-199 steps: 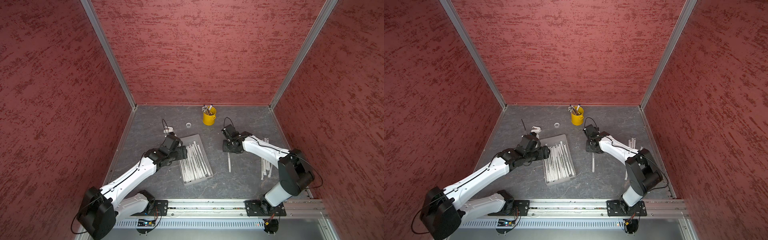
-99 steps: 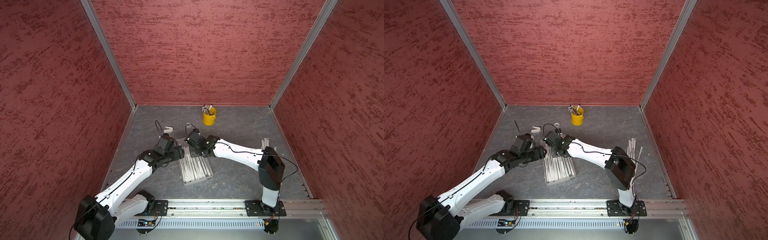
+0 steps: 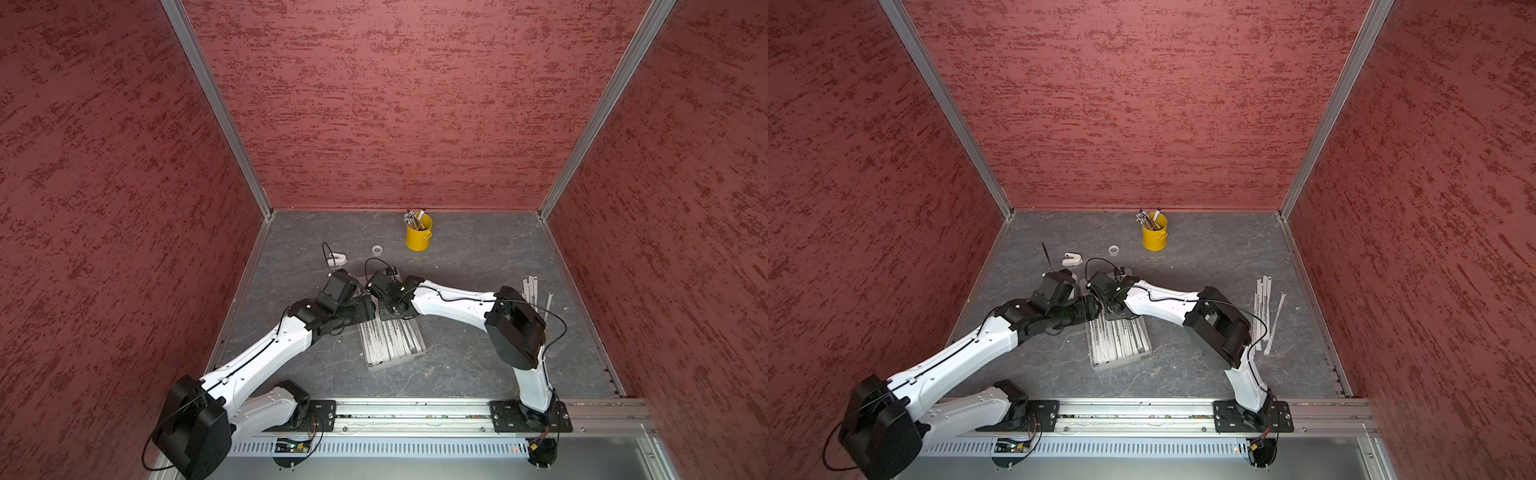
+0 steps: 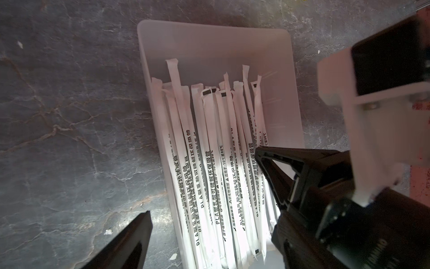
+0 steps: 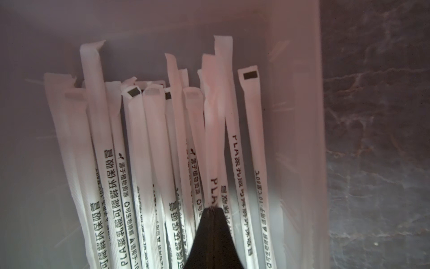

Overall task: Put the straws into the storage box
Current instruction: Place the straw in the storage box.

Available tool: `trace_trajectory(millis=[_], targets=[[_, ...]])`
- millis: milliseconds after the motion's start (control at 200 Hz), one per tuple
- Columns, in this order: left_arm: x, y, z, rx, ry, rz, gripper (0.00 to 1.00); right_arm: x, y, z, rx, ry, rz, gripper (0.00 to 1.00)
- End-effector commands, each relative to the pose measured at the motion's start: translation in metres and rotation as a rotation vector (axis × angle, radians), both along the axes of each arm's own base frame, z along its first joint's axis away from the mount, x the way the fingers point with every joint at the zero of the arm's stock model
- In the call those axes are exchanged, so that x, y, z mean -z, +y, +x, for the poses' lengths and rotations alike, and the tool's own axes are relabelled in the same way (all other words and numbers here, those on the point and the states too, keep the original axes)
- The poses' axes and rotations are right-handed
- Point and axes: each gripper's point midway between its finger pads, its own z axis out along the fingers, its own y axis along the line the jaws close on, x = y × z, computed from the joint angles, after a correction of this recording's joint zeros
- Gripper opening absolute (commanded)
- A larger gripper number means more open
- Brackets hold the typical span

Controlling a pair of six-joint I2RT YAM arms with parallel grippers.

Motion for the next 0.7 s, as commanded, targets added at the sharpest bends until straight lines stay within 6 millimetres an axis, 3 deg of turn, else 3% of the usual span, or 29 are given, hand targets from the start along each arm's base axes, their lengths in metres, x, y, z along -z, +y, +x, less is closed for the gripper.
trace_trajectory(millis=[0, 281, 466, 586, 696], targets=[[0.000, -0.003, 0.003, -0.001, -0.013, -0.003, 0.87, 0.008, 0.003, 0.001, 0.020, 0.012, 0.015, 0.03], [-0.003, -0.005, 0.004, 0.004, -0.018, -0.002, 0.87, 0.002, 0.001, 0.001, 0.016, 0.013, 0.011, 0.14], [-0.016, -0.005, 0.005, 0.017, -0.045, 0.013, 0.87, -0.048, -0.012, -0.002, 0.027, -0.013, 0.077, 0.23], [-0.030, -0.017, 0.011, 0.063, -0.097, 0.021, 0.87, -0.073, -0.050, 0.001, 0.108, 0.005, 0.153, 0.23], [-0.041, -0.053, 0.016, 0.169, -0.144, 0.012, 0.89, -0.072, -0.119, 0.008, 0.229, 0.021, 0.150, 0.25]])
